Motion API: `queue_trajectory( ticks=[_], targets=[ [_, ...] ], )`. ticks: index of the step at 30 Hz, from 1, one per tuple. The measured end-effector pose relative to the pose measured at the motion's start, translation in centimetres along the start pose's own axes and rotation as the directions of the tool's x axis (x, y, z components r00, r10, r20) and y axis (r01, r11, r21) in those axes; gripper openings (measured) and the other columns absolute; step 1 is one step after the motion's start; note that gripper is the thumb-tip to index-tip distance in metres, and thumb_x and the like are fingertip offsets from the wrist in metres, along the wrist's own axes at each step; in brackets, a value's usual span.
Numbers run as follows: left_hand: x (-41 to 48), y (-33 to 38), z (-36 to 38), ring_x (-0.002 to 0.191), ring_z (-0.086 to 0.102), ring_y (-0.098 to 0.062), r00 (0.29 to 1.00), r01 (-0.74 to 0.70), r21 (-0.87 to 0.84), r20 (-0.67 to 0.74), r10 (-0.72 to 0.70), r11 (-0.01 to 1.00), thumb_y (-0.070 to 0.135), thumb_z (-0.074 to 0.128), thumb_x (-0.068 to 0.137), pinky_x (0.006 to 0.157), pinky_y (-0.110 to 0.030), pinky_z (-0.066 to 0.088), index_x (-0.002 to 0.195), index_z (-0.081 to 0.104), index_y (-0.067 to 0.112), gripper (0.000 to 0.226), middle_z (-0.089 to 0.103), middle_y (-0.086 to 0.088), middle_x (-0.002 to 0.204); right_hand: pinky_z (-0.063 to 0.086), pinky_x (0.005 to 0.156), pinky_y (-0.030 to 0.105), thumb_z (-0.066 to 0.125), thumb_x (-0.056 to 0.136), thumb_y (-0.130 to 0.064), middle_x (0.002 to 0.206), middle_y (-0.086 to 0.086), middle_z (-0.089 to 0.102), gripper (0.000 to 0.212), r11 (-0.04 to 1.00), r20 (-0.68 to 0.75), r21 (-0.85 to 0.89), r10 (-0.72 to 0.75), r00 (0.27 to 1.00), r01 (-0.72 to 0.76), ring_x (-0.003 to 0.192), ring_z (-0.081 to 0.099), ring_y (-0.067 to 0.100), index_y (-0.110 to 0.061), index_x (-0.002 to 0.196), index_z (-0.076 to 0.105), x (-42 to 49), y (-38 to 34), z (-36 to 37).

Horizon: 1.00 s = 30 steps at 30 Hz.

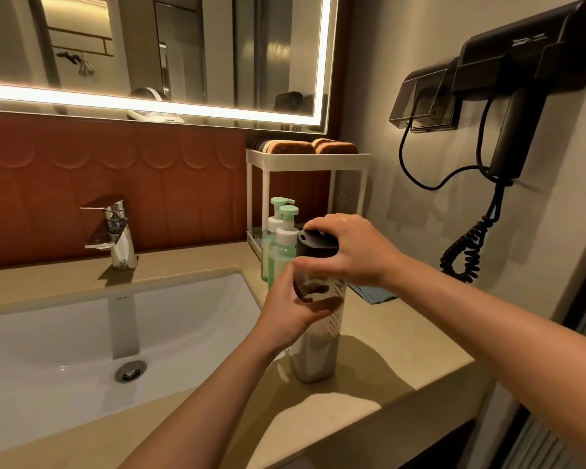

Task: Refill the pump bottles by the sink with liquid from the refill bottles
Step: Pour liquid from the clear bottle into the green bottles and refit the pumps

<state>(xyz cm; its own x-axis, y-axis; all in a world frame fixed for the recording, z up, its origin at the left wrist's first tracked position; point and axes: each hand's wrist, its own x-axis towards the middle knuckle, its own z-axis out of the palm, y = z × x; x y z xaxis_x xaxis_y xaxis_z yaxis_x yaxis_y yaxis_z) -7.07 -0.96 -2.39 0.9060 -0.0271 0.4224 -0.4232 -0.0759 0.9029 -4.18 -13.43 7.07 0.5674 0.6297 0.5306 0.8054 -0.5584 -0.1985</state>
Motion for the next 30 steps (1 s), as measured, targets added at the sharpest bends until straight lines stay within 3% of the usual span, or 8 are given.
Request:
queue_trajectory(
  ticks=[4, 6, 9, 17, 19, 21, 23, 30],
  targets=[
    [-0.1, 0.3, -0.3, 0.122, 0.048, -0.016, 0.997, 0.019, 0.109, 0.070, -0.027, 0.994, 0.026, 0.076, 0.074, 0.101, -0.041, 0.045, 0.127, 0.030, 0.032, 0.070, 0.047, 0.000, 0.132, 0.042, 0.076, 0.015, 0.067, 0.063, -0.060, 0.113, -0.013, 0.048, 0.068, 0.921, 0.070, 0.335, 0.187, 0.980, -0.200, 0.104, 0.047, 0.007, -0.032, 0.122, 0.048, -0.6, 0.4, 0.5],
    [-0.3, 0.4, -0.6, 0.124, 0.045, -0.017, 0.995, 0.026, 0.136, 0.088, -0.039, 0.990, 0.039, 0.079, 0.067, 0.101, -0.041, 0.044, 0.120, 0.026, 0.040, 0.074, 0.043, 0.000, 0.134, 0.046, 0.081, 0.017, 0.068, 0.061, -0.055, 0.116, -0.014, 0.045, 0.073, 0.865, 0.137, 0.447, 0.186, 0.973, -0.229, 0.108, 0.047, 0.007, -0.034, 0.125, 0.041, -1.5, 1.0, 0.5],
    [-0.6, 0.0, -1.2, 0.118, 0.045, -0.015, 0.992, 0.018, 0.219, 0.118, -0.045, 0.976, 0.033, 0.081, 0.067, 0.095, -0.033, 0.046, 0.116, 0.020, 0.041, 0.078, 0.041, -0.001, 0.130, 0.051, 0.075, 0.015, 0.073, 0.061, -0.046, 0.114, -0.017, 0.047, 0.069, 0.784, 0.196, 0.574, 0.146, 0.970, -0.234, 0.105, 0.051, 0.007, -0.035, 0.121, 0.040, -2.5, 1.7, 0.7],
    [0.7, -1.6, -0.5, 0.111, 0.048, -0.014, 0.997, 0.074, 0.332, -0.058, -0.058, 0.940, 0.023, 0.073, 0.078, 0.093, -0.029, 0.046, 0.127, 0.037, 0.023, 0.061, 0.047, 0.001, 0.125, 0.049, 0.078, 0.019, 0.077, 0.070, -0.036, 0.109, -0.017, 0.047, 0.068, 0.830, 0.075, 0.493, 0.256, 0.964, -0.259, 0.103, 0.050, 0.008, -0.030, 0.124, 0.036, -0.7, 3.9, 2.0],
    [2.1, -2.1, 0.0, 0.111, 0.047, -0.012, 0.991, 0.086, 0.391, -0.127, -0.039, 0.916, 0.025, 0.073, 0.078, 0.091, -0.026, 0.044, 0.128, 0.039, 0.023, 0.061, 0.047, 0.002, 0.125, 0.047, 0.086, 0.024, 0.076, 0.071, -0.038, 0.116, -0.011, 0.046, 0.073, 0.839, 0.038, 0.466, 0.299, 0.954, -0.282, 0.108, 0.048, 0.010, -0.027, 0.130, 0.034, 0.2, 5.1, 2.6],
    [3.5, -2.6, 0.3, 0.113, 0.048, -0.015, 0.983, 0.125, 0.412, -0.178, -0.054, 0.902, 0.028, 0.074, 0.077, 0.095, -0.032, 0.046, 0.127, 0.040, 0.021, 0.060, 0.047, 0.001, 0.125, 0.044, 0.086, 0.024, 0.075, 0.072, -0.039, 0.125, -0.006, 0.045, 0.078, 0.840, 0.012, 0.443, 0.343, 0.939, -0.312, 0.110, 0.045, 0.010, -0.026, 0.135, 0.030, 1.0, 6.1, 3.1],
    [4.8, -3.3, 0.6, 0.111, 0.050, -0.017, 0.973, 0.168, 0.435, -0.218, -0.078, 0.885, 0.030, 0.074, 0.077, 0.094, -0.037, 0.048, 0.122, 0.042, 0.020, 0.056, 0.049, 0.000, 0.122, 0.041, 0.084, 0.022, 0.074, 0.074, -0.039, 0.131, -0.003, 0.045, 0.080, 0.837, -0.009, 0.434, 0.373, 0.928, -0.332, 0.109, 0.042, 0.009, -0.026, 0.137, 0.028, 1.9, 7.3, 3.6],
    [7.7, -6.2, 0.2, 0.078, 0.056, -0.010, 0.963, 0.216, 0.537, -0.255, -0.088, 0.815, 0.027, 0.069, 0.082, 0.072, -0.025, 0.050, 0.093, 0.051, 0.022, 0.022, 0.057, 0.003, 0.085, 0.039, 0.087, 0.026, 0.072, 0.077, -0.039, 0.139, 0.002, 0.043, 0.078, 0.808, -0.079, 0.476, 0.433, 0.898, -0.348, 0.115, 0.044, 0.015, -0.028, 0.139, 0.026, 4.8, 11.2, 5.3]
  ],
)
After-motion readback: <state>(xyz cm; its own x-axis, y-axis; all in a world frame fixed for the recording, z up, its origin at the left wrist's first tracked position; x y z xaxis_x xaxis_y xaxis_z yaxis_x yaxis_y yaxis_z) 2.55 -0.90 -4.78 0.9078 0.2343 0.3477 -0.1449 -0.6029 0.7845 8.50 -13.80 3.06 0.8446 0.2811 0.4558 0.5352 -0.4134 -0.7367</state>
